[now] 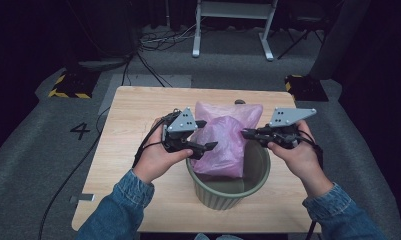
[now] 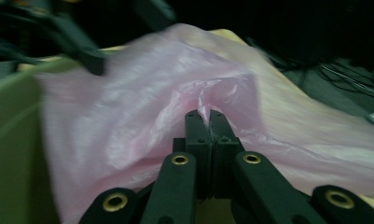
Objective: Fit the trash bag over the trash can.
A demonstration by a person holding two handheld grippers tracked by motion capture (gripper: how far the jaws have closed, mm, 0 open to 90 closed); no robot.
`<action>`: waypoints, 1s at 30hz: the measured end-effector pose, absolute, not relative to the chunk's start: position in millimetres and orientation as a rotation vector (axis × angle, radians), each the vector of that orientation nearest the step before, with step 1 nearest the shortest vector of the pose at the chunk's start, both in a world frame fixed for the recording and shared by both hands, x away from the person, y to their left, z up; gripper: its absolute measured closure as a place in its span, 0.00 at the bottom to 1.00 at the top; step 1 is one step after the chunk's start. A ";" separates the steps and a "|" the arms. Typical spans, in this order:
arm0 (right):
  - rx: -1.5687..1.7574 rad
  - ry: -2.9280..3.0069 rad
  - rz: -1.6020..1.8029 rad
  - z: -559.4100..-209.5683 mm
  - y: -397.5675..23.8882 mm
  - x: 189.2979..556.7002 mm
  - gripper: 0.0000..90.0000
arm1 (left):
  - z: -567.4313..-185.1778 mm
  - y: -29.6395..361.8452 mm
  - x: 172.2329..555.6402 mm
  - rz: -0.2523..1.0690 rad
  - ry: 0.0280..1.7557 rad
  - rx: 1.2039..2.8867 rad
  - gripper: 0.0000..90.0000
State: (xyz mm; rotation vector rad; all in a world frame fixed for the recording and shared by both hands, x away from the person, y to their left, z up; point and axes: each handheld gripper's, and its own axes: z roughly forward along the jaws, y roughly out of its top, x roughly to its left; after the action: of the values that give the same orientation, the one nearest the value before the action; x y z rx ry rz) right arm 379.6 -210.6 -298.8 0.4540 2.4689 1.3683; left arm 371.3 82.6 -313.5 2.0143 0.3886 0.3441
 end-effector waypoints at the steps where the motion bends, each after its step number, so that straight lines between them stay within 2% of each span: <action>1: 0.427 2.485 1.386 -299.0 -209.0 375.0 0.99 | -313.8 80.3 370.8 0.335 0.373 2.018 0.32; 7: 0.325 2.568 1.466 -308.2 -196.9 353.7 0.99 | -322.3 61.8 363.0 0.275 0.271 2.067 0.28; 9: 0.309 2.576 1.500 -310.4 -192.9 349.5 0.99 | -327.0 55.1 359.1 0.231 0.239 2.092 0.29; 11: 0.292 2.577 1.515 -310.9 -189.4 346.3 0.99 | -331.4 50.9 356.1 0.205 0.226 2.137 0.43; 14: 0.287 2.569 1.514 -309.8 -188.6 344.4 0.98 | -337.1 50.0 354.9 0.187 0.212 2.182 0.77; 16: 0.322 2.546 1.521 -308.9 -193.0 344.7 0.89 | -339.4 52.3 353.9 0.178 0.223 2.178 0.90; 19: 0.421 2.480 1.564 -305.2 -210.8 346.5 0.76 | -342.8 55.2 351.7 0.178 0.236 2.187 0.94; 26: 0.874 2.240 1.530 -303.2 -266.3 360.8 0.38 | -343.5 55.3 349.5 0.174 0.243 2.194 0.93; 29: 0.927 2.264 1.497 -308.4 -274.4 365.8 0.31 | -343.5 55.4 349.7 0.173 0.253 2.194 0.92; 30: 0.932 2.275 1.495 -310.6 -275.5 366.9 0.34 | -343.4 55.3 349.8 0.170 0.256 2.195 0.90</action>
State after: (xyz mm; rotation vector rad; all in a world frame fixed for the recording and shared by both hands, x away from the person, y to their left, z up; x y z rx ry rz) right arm 366.9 -275.5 -310.6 0.9318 2.2753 1.4952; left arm 349.8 55.3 -343.4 2.1948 0.2559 0.1703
